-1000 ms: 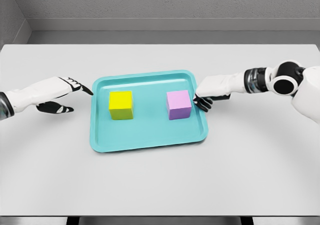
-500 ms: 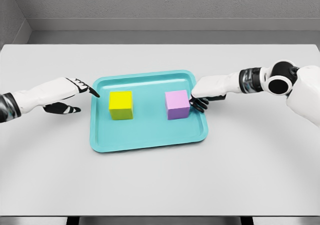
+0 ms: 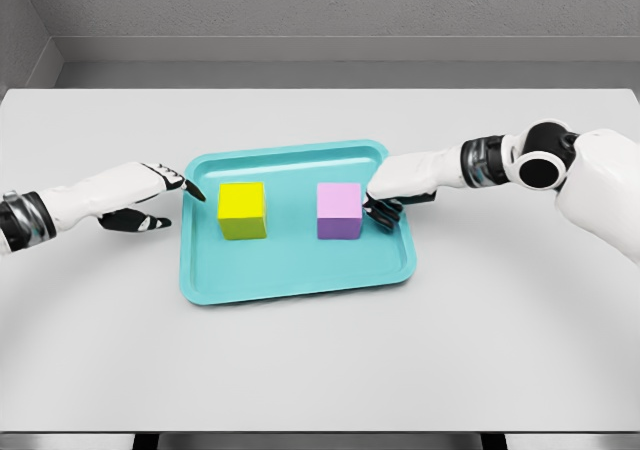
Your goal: Push two cubes
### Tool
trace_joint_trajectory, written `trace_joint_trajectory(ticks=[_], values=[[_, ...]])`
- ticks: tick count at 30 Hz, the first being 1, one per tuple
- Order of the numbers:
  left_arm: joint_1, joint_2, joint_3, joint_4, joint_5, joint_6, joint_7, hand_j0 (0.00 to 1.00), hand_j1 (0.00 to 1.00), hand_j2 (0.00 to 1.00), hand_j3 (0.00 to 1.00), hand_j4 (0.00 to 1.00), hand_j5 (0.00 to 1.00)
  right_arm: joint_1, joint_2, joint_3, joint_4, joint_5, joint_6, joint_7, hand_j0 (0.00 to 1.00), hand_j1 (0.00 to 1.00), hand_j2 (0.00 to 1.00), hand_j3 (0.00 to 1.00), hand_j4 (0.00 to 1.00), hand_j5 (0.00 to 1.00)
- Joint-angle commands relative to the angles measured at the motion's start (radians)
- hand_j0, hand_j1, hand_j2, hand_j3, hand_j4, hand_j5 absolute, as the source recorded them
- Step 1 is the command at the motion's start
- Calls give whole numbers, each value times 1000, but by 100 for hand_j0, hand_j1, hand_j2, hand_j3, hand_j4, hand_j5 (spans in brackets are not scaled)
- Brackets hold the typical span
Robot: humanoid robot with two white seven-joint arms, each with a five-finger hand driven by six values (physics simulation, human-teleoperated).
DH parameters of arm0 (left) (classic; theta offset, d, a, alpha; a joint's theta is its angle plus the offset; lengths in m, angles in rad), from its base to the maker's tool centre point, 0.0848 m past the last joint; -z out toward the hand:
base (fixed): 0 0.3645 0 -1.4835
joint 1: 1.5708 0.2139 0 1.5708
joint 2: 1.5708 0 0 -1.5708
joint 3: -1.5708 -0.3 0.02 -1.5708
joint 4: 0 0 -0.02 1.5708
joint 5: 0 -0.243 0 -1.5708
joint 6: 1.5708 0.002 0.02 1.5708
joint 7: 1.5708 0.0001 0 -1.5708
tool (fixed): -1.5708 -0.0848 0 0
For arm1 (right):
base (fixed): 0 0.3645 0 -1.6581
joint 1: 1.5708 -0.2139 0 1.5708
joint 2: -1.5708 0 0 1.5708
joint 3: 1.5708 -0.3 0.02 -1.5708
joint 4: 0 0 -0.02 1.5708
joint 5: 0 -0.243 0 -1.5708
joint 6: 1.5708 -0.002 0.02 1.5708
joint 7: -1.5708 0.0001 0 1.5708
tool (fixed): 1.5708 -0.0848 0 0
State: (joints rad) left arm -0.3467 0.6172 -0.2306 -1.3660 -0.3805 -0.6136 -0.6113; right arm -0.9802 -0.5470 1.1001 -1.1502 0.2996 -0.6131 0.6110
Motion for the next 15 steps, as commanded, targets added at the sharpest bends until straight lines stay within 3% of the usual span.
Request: trace_joint_trajectory(ticks=[1,15], values=[[0,-1,-1,1,8,3,0,69,69,69,69,69,69,0,6,0,0,-5,2,0,13,13,13,13,13,13],[-2,-22,-1,-7,8,3,0,67,67,67,67,67,67,-8,35,4,3,-2,2,0,13,13,13,13,13,13]])
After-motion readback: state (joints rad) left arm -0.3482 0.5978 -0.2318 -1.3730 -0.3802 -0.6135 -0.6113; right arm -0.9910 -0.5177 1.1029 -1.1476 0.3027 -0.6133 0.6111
